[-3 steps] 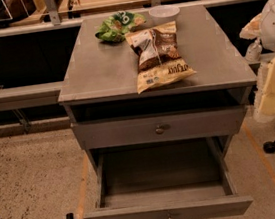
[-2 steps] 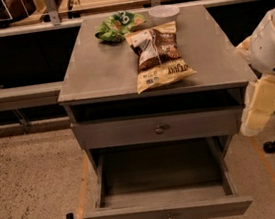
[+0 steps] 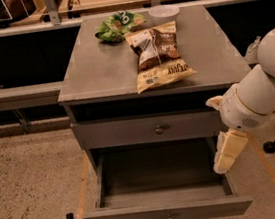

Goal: Close middle drawer

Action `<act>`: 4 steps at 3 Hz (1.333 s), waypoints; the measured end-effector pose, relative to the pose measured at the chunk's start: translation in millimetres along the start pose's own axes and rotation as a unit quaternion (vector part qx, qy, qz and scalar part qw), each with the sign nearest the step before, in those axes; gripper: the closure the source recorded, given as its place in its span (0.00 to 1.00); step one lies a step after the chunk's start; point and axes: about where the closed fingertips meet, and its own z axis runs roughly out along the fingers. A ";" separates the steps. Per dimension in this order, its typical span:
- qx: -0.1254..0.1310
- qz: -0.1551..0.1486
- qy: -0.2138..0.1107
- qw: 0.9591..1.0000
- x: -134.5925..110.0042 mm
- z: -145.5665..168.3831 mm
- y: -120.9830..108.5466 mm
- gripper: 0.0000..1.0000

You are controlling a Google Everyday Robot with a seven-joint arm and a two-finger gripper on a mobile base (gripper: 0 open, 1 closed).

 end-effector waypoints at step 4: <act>0.013 -0.019 -0.074 0.997 17.8 153.4 5.3 0.00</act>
Offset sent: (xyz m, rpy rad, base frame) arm 0.0158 0.0293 -0.0775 0.2157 -0.0563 -0.0036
